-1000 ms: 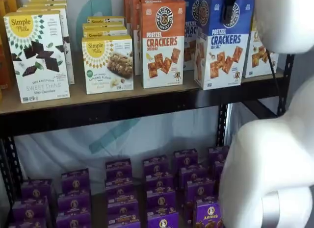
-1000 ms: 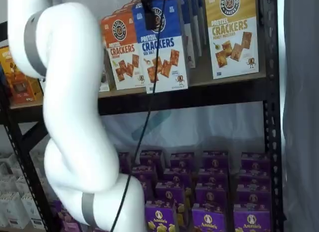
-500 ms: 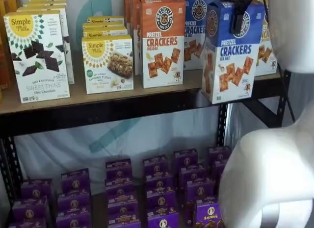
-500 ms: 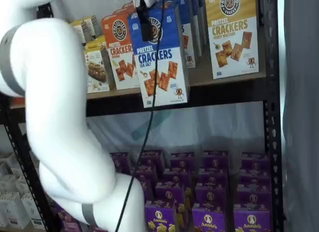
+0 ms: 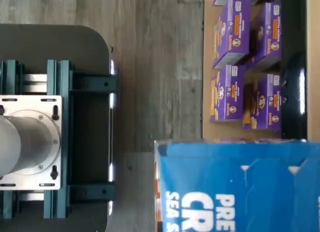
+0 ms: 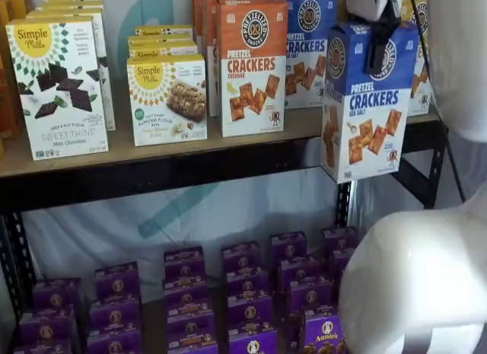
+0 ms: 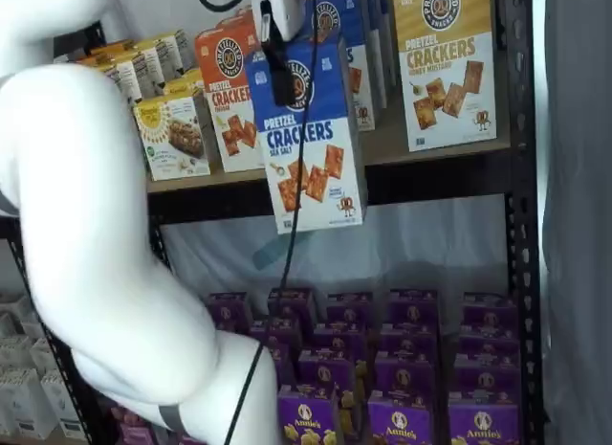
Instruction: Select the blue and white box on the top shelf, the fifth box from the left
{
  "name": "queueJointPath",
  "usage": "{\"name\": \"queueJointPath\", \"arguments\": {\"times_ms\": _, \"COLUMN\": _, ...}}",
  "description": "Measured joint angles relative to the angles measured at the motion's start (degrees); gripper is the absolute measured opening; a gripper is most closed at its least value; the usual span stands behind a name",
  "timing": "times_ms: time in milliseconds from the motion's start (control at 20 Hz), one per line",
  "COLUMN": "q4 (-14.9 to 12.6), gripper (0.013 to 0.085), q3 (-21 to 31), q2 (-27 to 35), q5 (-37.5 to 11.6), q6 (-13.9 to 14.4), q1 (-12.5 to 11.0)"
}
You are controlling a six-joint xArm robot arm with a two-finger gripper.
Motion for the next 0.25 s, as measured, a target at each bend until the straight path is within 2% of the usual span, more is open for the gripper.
{"name": "queueJointPath", "arguments": {"times_ms": 250, "q4": -0.38, "gripper": 0.0530, "q3": 2.11, "q2": -1.06, "q5": -0.98, "q6": -0.44, "q1": -0.27}}
